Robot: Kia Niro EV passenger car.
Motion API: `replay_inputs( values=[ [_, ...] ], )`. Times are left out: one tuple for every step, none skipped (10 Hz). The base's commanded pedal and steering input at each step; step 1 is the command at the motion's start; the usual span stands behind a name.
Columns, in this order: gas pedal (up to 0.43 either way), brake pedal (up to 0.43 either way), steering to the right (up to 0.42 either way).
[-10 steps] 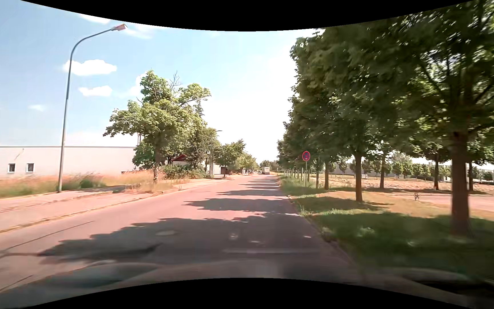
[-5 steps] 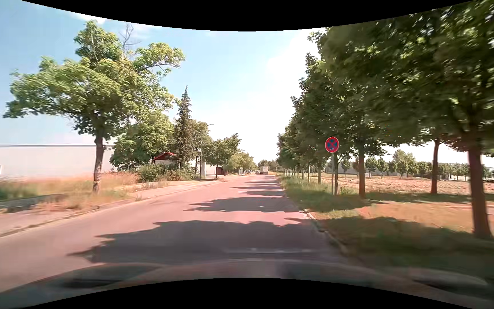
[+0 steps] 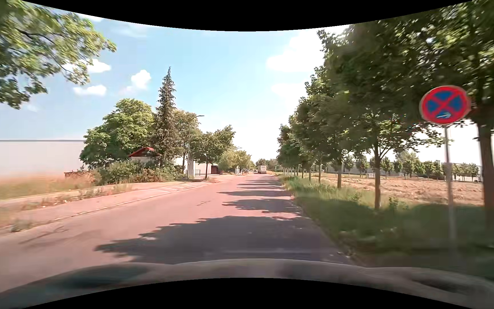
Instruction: Follow the waypoints while adhering to traffic rules and regulations
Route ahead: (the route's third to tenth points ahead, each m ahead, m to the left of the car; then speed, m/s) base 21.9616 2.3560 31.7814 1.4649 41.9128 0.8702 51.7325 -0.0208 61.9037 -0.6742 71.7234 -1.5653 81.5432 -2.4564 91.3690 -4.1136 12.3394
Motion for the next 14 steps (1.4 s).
replay_inputs(
  values=[
    [0.087, 0.0, 0.007],
    [0.087, 0.0, 0.008],
    [0.087, 0.0, 0.007],
    [0.118, 0.0, 0.007],
    [0.13, 0.0, 0.007],
    [0.13, 0.0, 0.007],
    [0.13, 0.0, 0.007],
    [0.13, 0.0, 0.007],
    [0.118, 0.0, 0.007],
    [0.118, 0.0, 0.006],
    [0.118, 0.0, 0.006],
    [0.118, 0.0, 0.006],
    [0.118, 0.0, 0.006],
    [0.11, 0.0, 0.006]
  ],
)
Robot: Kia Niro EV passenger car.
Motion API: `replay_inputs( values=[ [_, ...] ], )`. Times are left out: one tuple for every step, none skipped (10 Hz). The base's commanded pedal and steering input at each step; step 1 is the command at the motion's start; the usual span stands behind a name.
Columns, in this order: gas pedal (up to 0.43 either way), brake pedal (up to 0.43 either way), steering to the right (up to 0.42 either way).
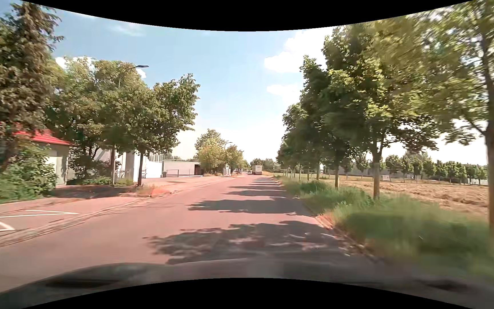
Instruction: Follow the waypoints while adhering to traffic rules and regulations
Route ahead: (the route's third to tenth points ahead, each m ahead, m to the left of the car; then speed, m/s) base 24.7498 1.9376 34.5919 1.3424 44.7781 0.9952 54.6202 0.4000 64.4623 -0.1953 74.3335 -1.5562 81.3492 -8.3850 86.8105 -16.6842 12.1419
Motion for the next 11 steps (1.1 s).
replay_inputs(
  values=[
    [0.11, 0.0, 0.006],
    [0.11, 0.0, 0.005],
    [0.11, 0.0, 0.005],
    [0.11, 0.0, 0.005],
    [0.11, 0.0, 0.005],
    [0.11, 0.0, 0.005],
    [0.098, 0.0, 0.004],
    [0.087, 0.0, 0.002],
    [0.087, 0.0, 0.001],
    [0.087, 0.0, 0.001],
    [0.087, 0.0, 0.001]
  ],
)
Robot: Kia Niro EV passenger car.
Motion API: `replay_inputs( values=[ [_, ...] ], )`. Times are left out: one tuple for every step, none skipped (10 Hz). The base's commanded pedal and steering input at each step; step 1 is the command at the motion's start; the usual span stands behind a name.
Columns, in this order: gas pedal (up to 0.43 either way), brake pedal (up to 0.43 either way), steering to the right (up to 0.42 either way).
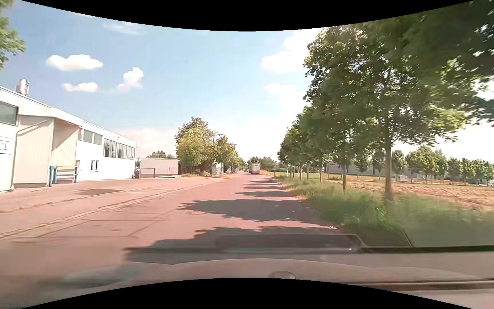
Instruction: Follow the waypoints while adhering to traffic rules and regulations
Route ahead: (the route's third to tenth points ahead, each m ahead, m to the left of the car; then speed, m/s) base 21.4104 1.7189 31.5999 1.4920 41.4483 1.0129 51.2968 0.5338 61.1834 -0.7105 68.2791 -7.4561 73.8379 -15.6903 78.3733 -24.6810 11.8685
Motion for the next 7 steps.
replay_inputs(
  values=[
    [0.087, 0.0, 0.001],
    [0.087, 0.0, 0.0],
    [0.087, 0.0, 0.001],
    [0.087, 0.0, 0.001],
    [0.087, 0.0, 0.001],
    [0.087, 0.0, 0.0],
    [0.059, 0.0, 0.0]
  ],
)
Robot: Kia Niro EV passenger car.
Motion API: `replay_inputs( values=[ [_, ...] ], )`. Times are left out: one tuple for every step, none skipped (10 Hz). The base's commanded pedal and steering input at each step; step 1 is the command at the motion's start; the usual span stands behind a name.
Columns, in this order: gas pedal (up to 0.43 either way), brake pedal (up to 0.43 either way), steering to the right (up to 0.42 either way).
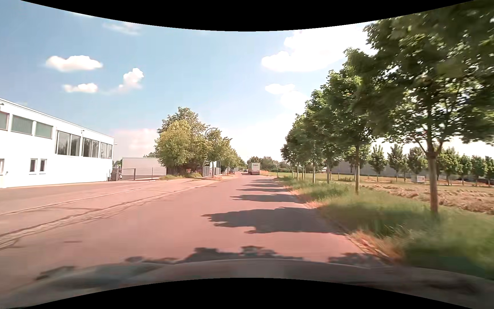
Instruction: Follow the waypoints while adhering to traffic rules and regulations
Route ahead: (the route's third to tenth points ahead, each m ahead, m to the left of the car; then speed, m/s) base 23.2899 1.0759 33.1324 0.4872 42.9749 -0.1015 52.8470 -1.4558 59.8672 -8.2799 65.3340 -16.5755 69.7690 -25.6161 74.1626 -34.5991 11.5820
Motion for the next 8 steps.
replay_inputs(
  values=[
    [0.047, 0.0, 0.001],
    [0.0, 0.0, 0.0],
    [0.0, 0.0, 0.0],
    [0.0, 0.0, 0.0],
    [0.0, 0.0, 0.0],
    [0.0, 0.0, -0.001],
    [0.0, 0.0, -0.002],
    [0.0, 0.0, -0.002]
  ],
)
